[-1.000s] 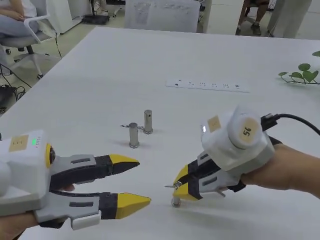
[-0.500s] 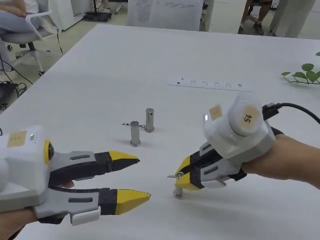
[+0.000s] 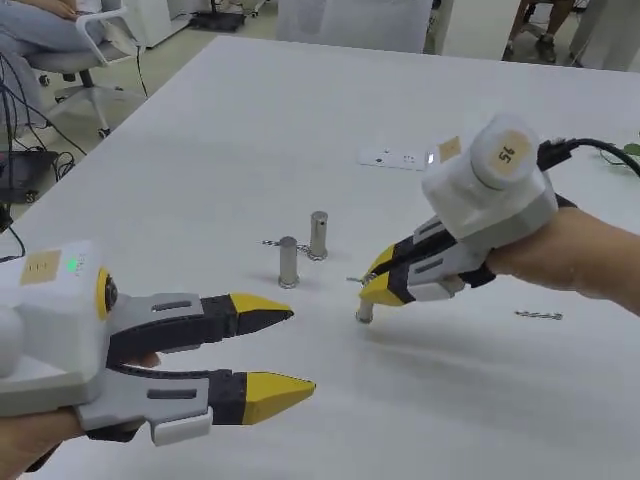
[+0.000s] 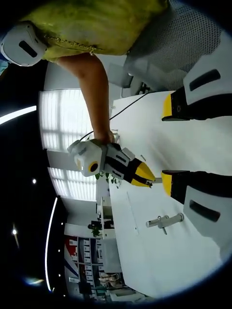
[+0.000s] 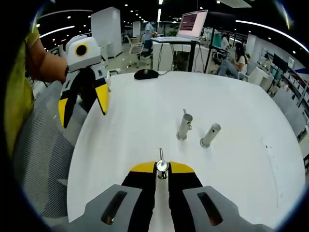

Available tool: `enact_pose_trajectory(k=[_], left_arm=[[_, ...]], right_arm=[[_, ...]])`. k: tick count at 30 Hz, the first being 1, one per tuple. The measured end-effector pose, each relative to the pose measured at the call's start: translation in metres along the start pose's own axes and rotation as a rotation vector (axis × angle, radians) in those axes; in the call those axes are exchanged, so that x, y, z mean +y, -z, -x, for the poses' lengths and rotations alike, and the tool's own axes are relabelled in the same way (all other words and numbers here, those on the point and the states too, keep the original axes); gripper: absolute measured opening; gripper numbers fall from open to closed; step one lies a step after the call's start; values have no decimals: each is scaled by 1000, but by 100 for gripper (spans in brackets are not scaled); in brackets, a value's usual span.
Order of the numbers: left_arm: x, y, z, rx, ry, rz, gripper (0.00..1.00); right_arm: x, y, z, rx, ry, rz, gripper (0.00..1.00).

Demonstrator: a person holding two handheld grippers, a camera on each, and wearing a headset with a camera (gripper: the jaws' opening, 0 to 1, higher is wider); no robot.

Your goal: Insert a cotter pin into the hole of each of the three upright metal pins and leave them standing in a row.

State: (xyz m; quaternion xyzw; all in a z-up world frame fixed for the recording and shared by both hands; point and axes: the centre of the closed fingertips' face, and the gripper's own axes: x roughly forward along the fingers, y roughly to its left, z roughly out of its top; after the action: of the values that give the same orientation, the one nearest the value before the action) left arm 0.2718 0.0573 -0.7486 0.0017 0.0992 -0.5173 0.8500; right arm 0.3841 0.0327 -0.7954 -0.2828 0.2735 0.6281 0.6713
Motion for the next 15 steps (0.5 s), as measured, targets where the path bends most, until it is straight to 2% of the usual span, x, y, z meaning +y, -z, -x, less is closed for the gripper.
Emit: enact_pose_trajectory(k=[7, 15], left_arm=[[5, 3, 0, 3, -4, 8, 40], [13, 5, 3, -8, -38, 23, 43]], right_arm=[[-24, -7, -11, -6, 9, -16, 8], [-32, -6, -23, 7, -6, -23, 8]])
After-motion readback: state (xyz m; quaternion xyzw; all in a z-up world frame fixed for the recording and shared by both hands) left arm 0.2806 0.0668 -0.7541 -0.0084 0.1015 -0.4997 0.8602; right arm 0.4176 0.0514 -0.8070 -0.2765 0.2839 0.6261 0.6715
